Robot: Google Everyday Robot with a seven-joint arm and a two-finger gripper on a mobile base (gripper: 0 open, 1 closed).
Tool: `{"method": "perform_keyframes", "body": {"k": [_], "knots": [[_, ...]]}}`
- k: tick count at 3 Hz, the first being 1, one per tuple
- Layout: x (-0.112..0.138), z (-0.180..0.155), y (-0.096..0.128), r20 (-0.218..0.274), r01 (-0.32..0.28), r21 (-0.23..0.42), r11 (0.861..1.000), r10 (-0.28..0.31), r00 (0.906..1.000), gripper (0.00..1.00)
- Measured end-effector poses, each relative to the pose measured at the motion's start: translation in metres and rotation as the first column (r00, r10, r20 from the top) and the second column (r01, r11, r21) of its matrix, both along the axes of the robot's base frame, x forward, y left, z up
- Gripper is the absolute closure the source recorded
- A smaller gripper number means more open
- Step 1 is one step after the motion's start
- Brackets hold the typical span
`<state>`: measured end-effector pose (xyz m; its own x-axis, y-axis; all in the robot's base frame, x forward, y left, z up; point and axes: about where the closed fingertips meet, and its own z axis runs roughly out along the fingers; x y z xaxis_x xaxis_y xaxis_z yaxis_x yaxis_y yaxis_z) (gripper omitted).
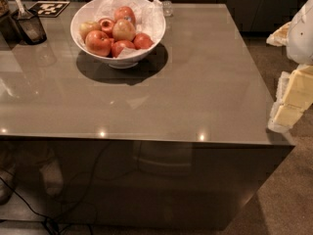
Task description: Pick apple from white bowl
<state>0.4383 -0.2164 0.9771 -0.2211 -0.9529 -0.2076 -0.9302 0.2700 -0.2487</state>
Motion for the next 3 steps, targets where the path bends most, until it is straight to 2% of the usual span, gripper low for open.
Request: {"method": "perform_keyframes", "body": {"k": [1, 2, 3], "knots": [[0.004, 0.005, 0.003, 0.004, 0.007, 0.001, 1.000, -0.007, 1.0000, 0.00], [0.030, 0.015, 0.023, -0.029, 0.025, 0.004, 1.000, -0.025, 0.9993, 0.00], [0.077, 0.033, 0.057, -0.025, 0.028, 0.002, 1.000, -0.028, 0.9993, 0.00]]}}
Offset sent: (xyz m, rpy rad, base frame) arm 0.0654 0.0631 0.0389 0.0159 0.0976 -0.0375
